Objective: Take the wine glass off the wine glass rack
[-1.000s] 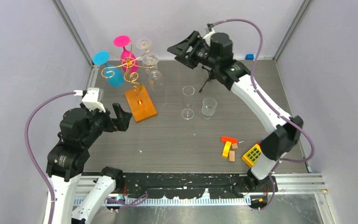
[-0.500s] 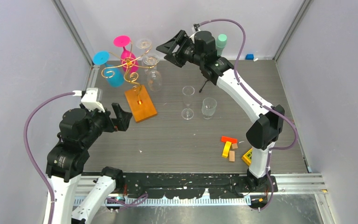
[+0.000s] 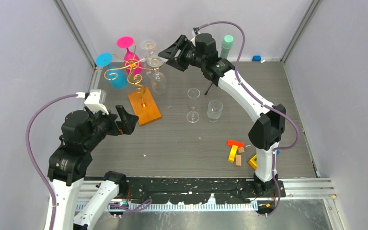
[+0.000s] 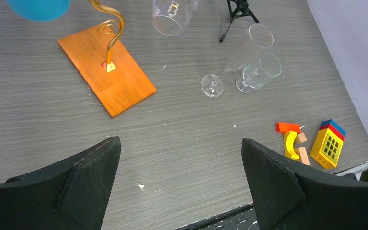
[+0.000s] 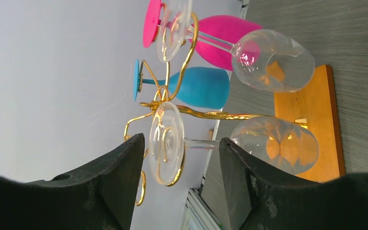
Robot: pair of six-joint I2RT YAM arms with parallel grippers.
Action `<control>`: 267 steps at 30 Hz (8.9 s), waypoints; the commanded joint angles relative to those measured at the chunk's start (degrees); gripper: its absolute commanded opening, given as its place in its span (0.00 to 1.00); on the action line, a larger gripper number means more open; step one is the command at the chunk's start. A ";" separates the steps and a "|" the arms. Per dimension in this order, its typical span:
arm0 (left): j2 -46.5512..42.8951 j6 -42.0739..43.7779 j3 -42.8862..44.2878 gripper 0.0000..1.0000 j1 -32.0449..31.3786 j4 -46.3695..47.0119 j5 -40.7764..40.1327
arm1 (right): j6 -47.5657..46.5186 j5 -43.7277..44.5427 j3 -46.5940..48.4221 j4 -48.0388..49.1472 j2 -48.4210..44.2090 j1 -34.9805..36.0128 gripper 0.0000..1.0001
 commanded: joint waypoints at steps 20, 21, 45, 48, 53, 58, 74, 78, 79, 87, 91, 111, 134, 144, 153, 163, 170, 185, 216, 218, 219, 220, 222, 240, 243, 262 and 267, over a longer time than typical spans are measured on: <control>-0.34 -0.09 0.33 1.00 -0.32 2.36 1.79 | -1.83 -1.84 5.53 -2.47 1.47 1.24 0.18; -0.35 -0.07 0.26 1.00 -0.24 2.43 1.79 | -1.70 -1.88 5.60 -2.53 1.56 1.32 0.16; -0.71 1.16 0.42 1.00 -0.24 1.94 -0.04 | 7.13 -3.12 -1.16 5.35 -6.67 2.19 0.00; -0.71 1.16 0.50 1.00 -0.25 1.97 -0.06 | 7.49 -3.72 -1.91 5.99 -6.87 2.23 0.00; -0.62 1.25 0.89 1.00 -0.25 1.69 -0.14 | 8.06 -4.46 -2.93 6.80 -7.58 2.80 0.00; -0.49 1.25 0.98 1.00 -0.32 1.81 -0.24 | 9.13 -6.34 -2.36 9.92 -6.08 3.13 0.00; -0.73 1.69 0.95 1.00 -0.32 1.19 -0.85 | 3.98 -2.07 10.06 8.02 2.77 3.50 0.00; -0.78 1.73 1.27 1.00 -0.33 0.91 -0.90 | 1.69 2.31 12.87 5.50 3.53 2.46 0.00; -0.80 1.77 1.39 1.00 -0.33 0.79 -0.96 | 1.58 2.84 13.49 5.06 3.70 2.00 0.00; -1.15 1.78 1.73 1.00 -0.33 0.54 -0.77 | 1.96 7.32 11.96 3.39 1.82 0.12 0.00; -0.97 1.61 1.89 1.00 -0.33 0.91 0.14 | 1.70 9.12 8.35 3.52 -1.36 0.04 0.00; 7.23 1.36 0.51 0.99 -0.33 28.97 23.12 | 3.53 -1.54 -10.06 -1.14 -25.48 0.08 0.00; 20.74 -7.15 -10.75 0.90 -4.89 75.62 46.30 | 23.42 -16.50 -32.65 12.75 -40.18 1.53 0.00; 23.61 -10.97 -10.34 0.55 -5.34 76.00 47.49 | 24.39 -17.08 -32.69 12.88 -39.34 2.17 0.00; 24.47 -12.73 -9.36 0.44 -5.42 75.70 49.36 | 24.22 -18.73 -32.95 12.89 -38.19 2.76 0.00; 26.24 -13.92 -8.37 0.23 -6.55 75.70 53.07 | 25.28 -20.74 -32.67 16.39 -35.89 3.47 0.00; 24.90 -11.48 -8.72 0.00 -6.57 73.32 48.94 | 21.03 -19.92 -32.29 13.75 -35.75 3.51 0.12; 20.02 -16.14 -5.80 0.00 -6.57 65.63 14.84 | 10.59 6.21 -55.92 17.93 -53.10 3.54 0.83; 11.54 -46.53 -11.25 0.00 -6.57 65.77 -5.49 | 24.72 -0.70 -57.08 60.32 -37.56 11.89 0.49; 12.10 -46.97 -11.60 0.00 -6.57 67.12 -4.54 | 25.08 -1.09 -55.83 60.39 -36.71 12.15 0.46; 12.39 -47.26 -11.94 0.00 -6.57 68.15 -4.08 | 25.17 -1.21 -55.14 60.36 -36.11 12.23 0.45; 12.58 -47.66 -12.24 0.00 -6.57 69.05 -3.76 | 25.40 -1.29 -54.79 60.35 -35.84 12.35 0.44; 12.81 -48.33 -12.78 0.00 -6.58 70.51 -3.45 | 25.59 -1.44 -53.85 60.39 -35.03 12.45 0.42; 12.19 -40.20 -12.30 0.57 -6.57 73.56 10.07 | 18.99 1.48 -49.18 59.00 -32.99 12.69 0.00; 9.99 -35.05 -12.86 0.77 -6.57 72.06 13.24 | 12.46 2.88 -47.61 51.83 -34.95 12.65 0.00; -5.67 0.54 -8.54 0.97 -6.57 33.47 2.97 | -30.74 40.71 -26.73 -21.00 -45.57 12.56 0.00; -8.05 5.64 -6.18 0.97 -6.57 28.16 -11.06 | -34.63 52.88 -22.36 -38.43 -42.75 12.40 0.00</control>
